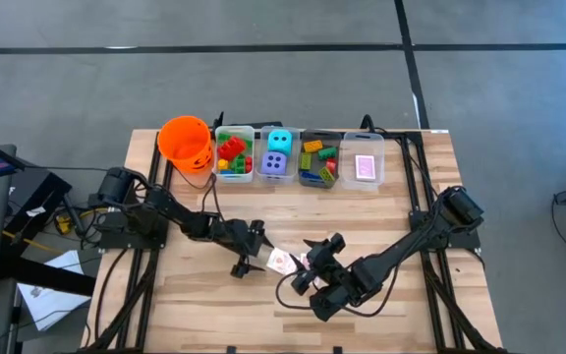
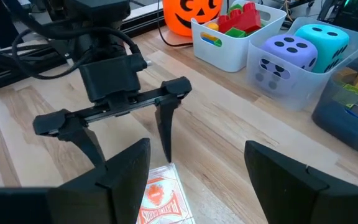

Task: Pick & Place Toys
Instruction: Put the white deck of cards into the right transparent bin

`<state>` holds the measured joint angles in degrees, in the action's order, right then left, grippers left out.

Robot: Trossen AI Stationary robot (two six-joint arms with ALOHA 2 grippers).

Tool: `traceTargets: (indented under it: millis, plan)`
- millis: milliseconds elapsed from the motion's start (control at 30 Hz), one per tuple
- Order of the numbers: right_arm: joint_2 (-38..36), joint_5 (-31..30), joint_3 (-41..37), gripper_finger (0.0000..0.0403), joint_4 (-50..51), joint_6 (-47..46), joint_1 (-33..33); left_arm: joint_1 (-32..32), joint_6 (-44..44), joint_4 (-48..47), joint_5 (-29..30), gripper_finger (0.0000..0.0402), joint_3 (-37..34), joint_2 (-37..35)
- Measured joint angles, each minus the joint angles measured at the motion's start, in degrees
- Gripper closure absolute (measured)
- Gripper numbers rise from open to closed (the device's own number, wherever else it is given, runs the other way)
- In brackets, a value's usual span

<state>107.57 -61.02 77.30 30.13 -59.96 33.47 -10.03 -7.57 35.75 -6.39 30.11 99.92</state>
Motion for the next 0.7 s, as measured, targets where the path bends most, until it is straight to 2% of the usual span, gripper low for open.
traceTargets:
  millis: [200, 500, 700]
  plan:
    - [0.0, 0.2, 0.0, 0.0148, -0.7, 0.0, -0.3, 1.9, -0.5, 2.0, 0.2, 0.0045, -1.7, 0.0]
    - [0.0, 0.6, 0.0, 0.0148, -0.8, 0.0, -1.1, 2.8, 3.4, 20.5, 0.1, 0.0043, -11.0, -0.1]
    - [0.0, 1.2, 0.0, 0.0148, -1.4, 0.0, -2.0, 2.8, 3.6, 23.0, -1.6, 0.0045, -12.6, 0.0]
